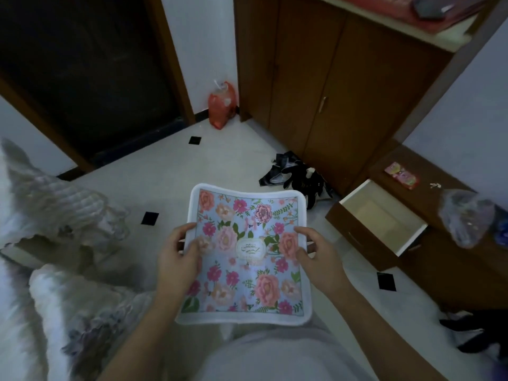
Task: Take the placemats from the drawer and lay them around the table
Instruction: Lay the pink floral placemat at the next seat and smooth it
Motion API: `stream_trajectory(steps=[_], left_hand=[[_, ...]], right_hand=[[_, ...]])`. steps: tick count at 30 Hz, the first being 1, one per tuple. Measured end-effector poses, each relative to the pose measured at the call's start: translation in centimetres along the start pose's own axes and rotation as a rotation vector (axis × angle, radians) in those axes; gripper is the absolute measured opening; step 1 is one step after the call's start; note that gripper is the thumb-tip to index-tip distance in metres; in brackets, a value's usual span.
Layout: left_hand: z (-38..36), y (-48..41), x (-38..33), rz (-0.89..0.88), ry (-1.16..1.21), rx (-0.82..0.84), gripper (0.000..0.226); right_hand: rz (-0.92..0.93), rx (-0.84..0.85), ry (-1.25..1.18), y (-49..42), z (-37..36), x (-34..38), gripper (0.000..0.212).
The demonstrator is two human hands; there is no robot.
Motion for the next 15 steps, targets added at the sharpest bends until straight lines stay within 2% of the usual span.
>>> stream_trajectory(steps=[7,15], left_hand=[[1.4,-8.7,1.7,0.116,0.017,-0.200,0.027],[7.8,-13.0,1.7,0.197,-0.016,-0.595,0.027]], right_hand=[[0.127,0.192,0.094,-12.9,-5.0,6.1,0.043],[0.411,0.551,0.264,-23.7,-15.6,17.8,0.039]])
Point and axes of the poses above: each hand's wrist, its own y-axis away from the middle knuckle, its own z-axis out of the back of the hand, x = y × z, the point moved 2 cm from there along -y, towards the middle knuckle, and after that the axes turned 7 degrees about -z, right-handed, at the moved point
